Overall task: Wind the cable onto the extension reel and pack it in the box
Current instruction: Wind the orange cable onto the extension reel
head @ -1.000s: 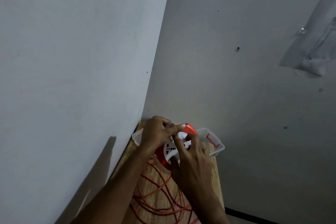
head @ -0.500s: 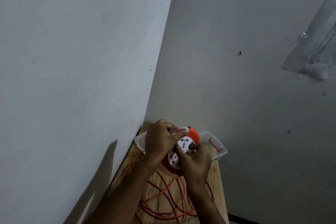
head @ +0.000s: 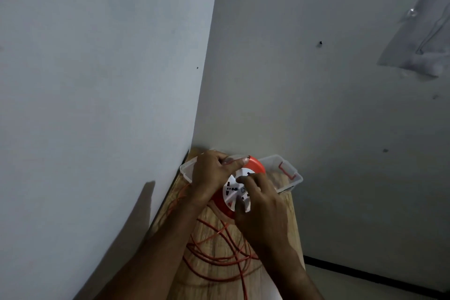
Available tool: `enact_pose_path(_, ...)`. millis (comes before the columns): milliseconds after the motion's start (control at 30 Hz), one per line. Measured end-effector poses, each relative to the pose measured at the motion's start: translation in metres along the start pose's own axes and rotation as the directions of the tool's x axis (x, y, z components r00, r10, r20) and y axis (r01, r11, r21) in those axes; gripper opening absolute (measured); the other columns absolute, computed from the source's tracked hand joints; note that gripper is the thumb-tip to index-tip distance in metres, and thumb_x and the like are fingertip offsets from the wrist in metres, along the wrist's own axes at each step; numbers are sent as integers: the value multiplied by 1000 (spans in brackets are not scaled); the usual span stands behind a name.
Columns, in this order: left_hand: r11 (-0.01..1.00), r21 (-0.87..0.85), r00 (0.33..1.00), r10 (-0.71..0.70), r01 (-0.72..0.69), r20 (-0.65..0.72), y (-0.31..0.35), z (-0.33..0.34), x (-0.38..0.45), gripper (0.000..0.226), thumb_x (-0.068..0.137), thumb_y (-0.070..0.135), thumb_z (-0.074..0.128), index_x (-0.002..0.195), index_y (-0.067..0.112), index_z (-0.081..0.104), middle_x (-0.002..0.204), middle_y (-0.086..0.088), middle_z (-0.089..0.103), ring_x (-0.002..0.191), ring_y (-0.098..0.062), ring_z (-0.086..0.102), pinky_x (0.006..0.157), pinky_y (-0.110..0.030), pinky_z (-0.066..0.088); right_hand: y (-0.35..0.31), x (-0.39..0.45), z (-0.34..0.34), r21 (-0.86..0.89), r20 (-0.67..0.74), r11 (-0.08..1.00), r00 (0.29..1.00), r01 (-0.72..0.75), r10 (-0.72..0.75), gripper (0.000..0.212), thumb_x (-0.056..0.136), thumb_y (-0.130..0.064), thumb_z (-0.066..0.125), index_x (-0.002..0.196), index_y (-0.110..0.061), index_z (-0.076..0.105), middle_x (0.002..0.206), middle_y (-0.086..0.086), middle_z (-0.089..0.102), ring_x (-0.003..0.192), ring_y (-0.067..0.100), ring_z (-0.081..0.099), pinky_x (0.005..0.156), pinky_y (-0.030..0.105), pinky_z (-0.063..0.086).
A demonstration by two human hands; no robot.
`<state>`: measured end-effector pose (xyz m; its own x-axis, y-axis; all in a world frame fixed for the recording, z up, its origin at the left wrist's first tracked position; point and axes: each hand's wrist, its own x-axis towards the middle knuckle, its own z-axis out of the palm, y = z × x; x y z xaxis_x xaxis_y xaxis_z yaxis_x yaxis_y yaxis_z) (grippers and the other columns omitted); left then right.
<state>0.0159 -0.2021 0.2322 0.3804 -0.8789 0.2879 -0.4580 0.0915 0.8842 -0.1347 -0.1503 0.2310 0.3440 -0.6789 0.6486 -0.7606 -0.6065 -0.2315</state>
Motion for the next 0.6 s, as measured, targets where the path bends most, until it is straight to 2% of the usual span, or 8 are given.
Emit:
enact_pose_path(100, 1000, 0, 1000, 9, -9, 22, -2, 5, 1, 46, 77, 61, 80, 63, 18, 73, 57, 9, 68, 53, -4, 63, 52, -17, 45, 7, -8, 5, -103, 113, 986, 986, 131, -119, 57, 69, -16, 86, 121, -18, 63, 124, 8, 61, 103, 24, 63, 73, 29, 59)
enact_pose_path(167, 1000, 12, 999, 19, -19, 45, -4, 7, 2, 50, 77, 62, 80, 60, 16, 70, 56, 5, 67, 54, -9, 64, 52, -22, 46, 13, -10, 5, -115, 149, 972, 971, 203, -185, 65, 67, -19, 88, 126, -17, 59, 131, 12, 59, 115, 30, 62, 84, 38, 61)
enact_pose_path(267, 999, 9, 994, 33, -34, 106, -7, 7, 5, 56, 75, 69, 74, 72, 14, 78, 66, -1, 73, 63, -16, 69, 62, -37, 60, 21, -9, 5, -94, 175, 964, 957, 249, -230, 65, 68, -19, 87, 126, -18, 58, 136, 11, 58, 124, 32, 57, 87, 45, 61)
enact_pose_path(400, 999, 14, 986, 34, -36, 163, -5, 12, 4, 52, 75, 71, 73, 80, 20, 81, 72, 3, 76, 65, -11, 72, 68, -42, 63, 21, -8, 9, -93, 130, 980, 978, 177, -164, 51, 77, -31, 75, 124, -19, 59, 131, 4, 61, 124, 31, 50, 80, 45, 60)
enact_pose_path(500, 1000, -3, 985, 17, -16, 174, -4, 17, 2, 57, 69, 75, 73, 74, 19, 79, 68, 2, 75, 63, -12, 72, 66, -44, 63, 21, -10, 15, -43, 92, 994, 991, 104, -99, 50, 80, -44, 58, 122, -17, 58, 120, 3, 68, 111, 28, 58, 72, 38, 59)
enact_pose_path(600, 998, -4, 982, 60, -61, 177, -12, 23, 3, 61, 67, 76, 73, 71, 15, 78, 65, 1, 73, 61, -14, 70, 59, -45, 59, 26, -13, 20, 33, 50, 999, 999, -14, 13, 52, 72, -37, 78, 117, -17, 61, 105, 2, 70, 91, 19, 62, 65, 27, 53)
